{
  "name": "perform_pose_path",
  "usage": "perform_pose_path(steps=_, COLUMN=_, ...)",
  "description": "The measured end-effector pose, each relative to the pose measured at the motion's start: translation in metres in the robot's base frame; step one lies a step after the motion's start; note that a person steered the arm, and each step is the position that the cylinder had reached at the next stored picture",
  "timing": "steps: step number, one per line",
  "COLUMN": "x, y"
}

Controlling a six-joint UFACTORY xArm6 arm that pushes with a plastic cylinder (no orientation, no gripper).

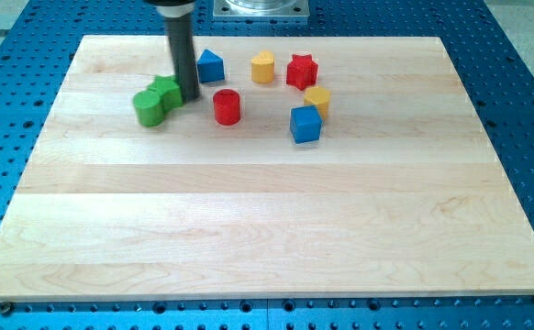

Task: Place the red circle at the bottom right of the green circle

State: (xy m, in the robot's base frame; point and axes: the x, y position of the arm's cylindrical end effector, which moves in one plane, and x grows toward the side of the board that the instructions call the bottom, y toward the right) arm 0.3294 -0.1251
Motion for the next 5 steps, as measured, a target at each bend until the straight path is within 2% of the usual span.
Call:
perform_pose_path(steps=1, x=-0.014, y=-0.001)
perform_pose_path(steps=3, x=-0.008, y=-0.018)
perform_pose_path(steps=4, x=-0.012, y=0.017)
perform_pose_path(steps=5, x=-0.025, y=0.019)
